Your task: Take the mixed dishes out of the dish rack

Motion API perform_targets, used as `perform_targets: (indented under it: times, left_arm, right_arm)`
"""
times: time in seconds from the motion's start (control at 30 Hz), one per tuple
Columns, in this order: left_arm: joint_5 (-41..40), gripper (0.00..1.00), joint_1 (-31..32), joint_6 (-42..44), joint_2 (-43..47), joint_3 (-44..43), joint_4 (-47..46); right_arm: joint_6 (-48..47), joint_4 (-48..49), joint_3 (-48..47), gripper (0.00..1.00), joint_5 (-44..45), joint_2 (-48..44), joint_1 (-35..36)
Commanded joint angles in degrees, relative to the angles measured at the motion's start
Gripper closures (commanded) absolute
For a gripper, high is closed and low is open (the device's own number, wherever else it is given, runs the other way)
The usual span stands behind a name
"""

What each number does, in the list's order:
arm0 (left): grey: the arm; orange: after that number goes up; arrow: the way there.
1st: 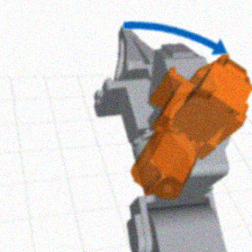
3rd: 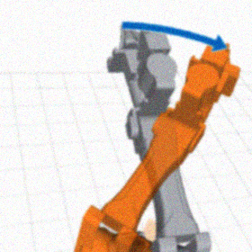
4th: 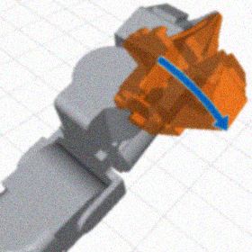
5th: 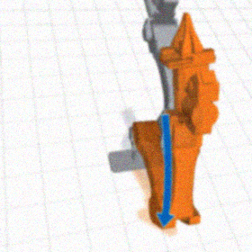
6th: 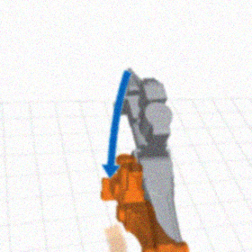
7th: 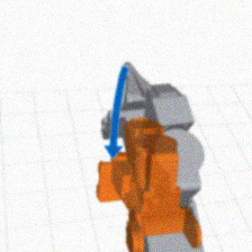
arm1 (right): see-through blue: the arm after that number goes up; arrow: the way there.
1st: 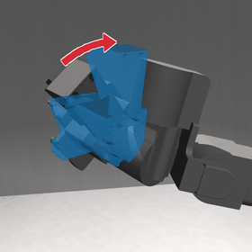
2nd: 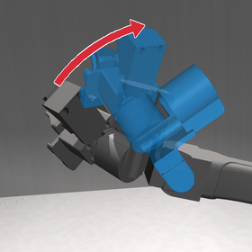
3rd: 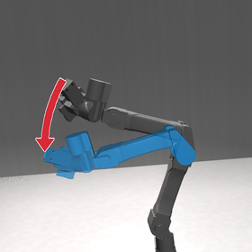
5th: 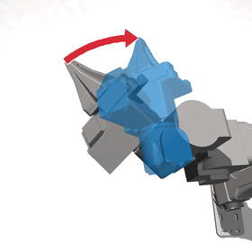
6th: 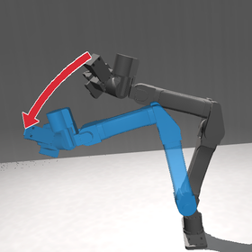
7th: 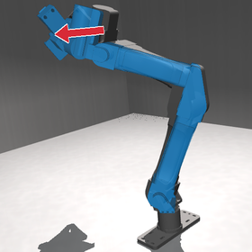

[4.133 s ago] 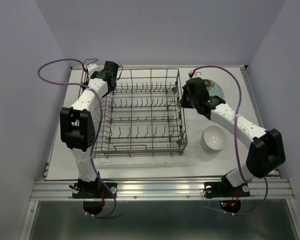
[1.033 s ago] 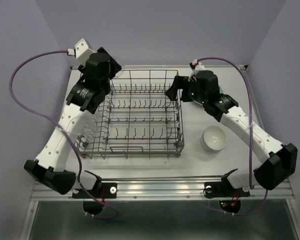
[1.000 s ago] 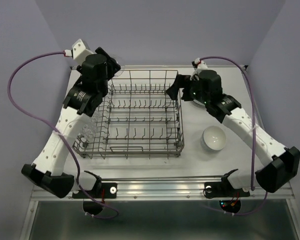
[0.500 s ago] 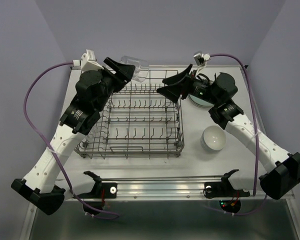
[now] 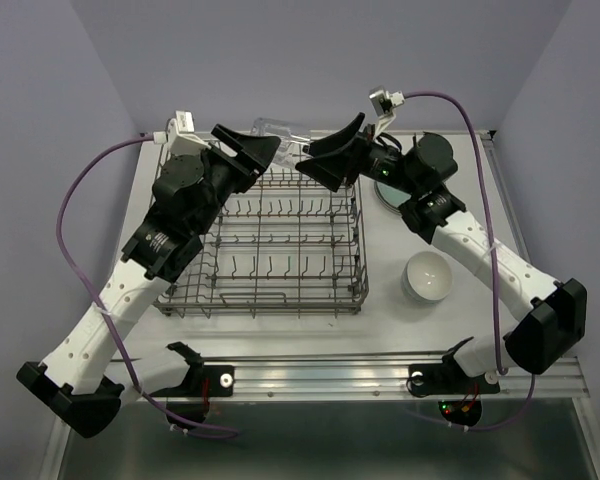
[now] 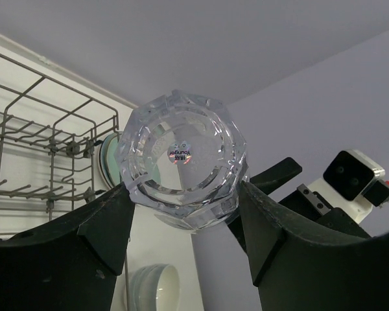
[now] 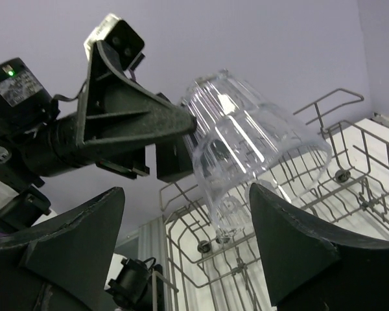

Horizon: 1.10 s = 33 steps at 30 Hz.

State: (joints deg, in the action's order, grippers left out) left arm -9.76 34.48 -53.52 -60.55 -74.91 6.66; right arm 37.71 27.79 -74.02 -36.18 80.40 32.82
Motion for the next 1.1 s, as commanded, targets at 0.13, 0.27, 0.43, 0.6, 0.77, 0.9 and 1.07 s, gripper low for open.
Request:
perform_targets:
  times: [0.13, 0.27, 0.43, 0.6, 0.77, 0.9, 1.07]
  left_arm:
    - [0.3, 1.0, 1.6, -3.2, 1.7, 1.7, -9.5]
    - [1.9, 1.0, 1.7, -3.8, 1.1, 2.2, -10.6]
    - [2.1, 0.49, 1.8, -3.2, 1.9, 3.3, -11.6]
    - [0.8, 0.01, 1.8, -1.9, 2.9, 4.0, -9.6]
    - [-2.2, 0.01, 1.8, 2.5, 2.8, 0.7, -0.4]
    - [-9.7, 0.01, 1.8, 3.6, 3.4, -1.2, 9.8]
    - [-20.4, 0.01, 1.4, 4.7, 1.6, -6.1, 20.0]
  right_arm:
    - [-0.5, 4.2, -6.7, 0.4, 0.9, 3.0, 2.1]
    - [-0.4, 3.8, -6.9, 0.74, 2.9, 2.9, 2.6]
    - [-3.0, 1.7, -6.6, 0.99, 7.6, 1.3, 2.6]
    - [-8.0, -4.7, -8.0, 0.99, 13.6, -1.3, 2.6]
    - [-21.0, -24.8, -13.6, 0.99, 25.8, -2.8, 0.9]
    - [-27.2, -44.8, -20.3, 0.99, 35.9, -2.3, -4.8]
    - [-33.0, -66.9, -28.5, 0.97, 51.5, 4.7, -15.1]
